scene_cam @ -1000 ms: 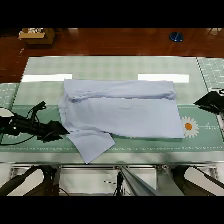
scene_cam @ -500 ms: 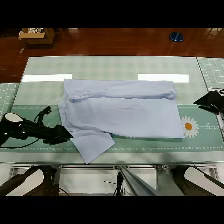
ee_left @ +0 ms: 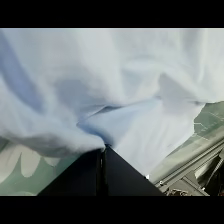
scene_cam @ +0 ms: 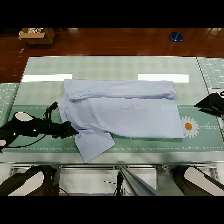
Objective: Fold the shirts.
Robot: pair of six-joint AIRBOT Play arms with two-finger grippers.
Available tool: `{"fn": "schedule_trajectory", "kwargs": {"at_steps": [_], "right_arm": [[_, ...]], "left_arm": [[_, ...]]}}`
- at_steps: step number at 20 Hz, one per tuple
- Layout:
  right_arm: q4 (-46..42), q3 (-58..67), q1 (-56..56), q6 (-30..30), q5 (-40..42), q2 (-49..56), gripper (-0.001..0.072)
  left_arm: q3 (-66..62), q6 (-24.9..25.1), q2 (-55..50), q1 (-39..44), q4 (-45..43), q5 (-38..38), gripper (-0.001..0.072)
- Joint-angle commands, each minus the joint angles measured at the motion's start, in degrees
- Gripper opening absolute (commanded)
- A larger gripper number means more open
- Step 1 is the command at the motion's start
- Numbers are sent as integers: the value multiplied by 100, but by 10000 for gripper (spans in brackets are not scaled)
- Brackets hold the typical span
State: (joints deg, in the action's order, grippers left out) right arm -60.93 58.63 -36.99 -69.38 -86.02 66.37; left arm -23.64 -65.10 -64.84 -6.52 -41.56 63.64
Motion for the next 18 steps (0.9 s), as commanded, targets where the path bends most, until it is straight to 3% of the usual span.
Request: {"fn": "schedule_trajectory", "kwargs": {"at_steps": [1,4,9,12,18], "right_arm": [[-831,-103,-70,-293,-188,-28,480],[-846,-723,-518,-361,-166,-28,556],[-807,-1790,-765,-299,308,-28,556],[-323,-2293,-765,-168,765,-28,552],[-153,-2702,-741,-149,1292,-28,525]], "left_arm": [[2,0,0,-111,-2,243,17],[2,153,0,-304,0,474,16],[2,190,2,-452,0,590,17],[2,254,2,-452,2,590,17],[2,271,2,-452,2,584,17]]}}
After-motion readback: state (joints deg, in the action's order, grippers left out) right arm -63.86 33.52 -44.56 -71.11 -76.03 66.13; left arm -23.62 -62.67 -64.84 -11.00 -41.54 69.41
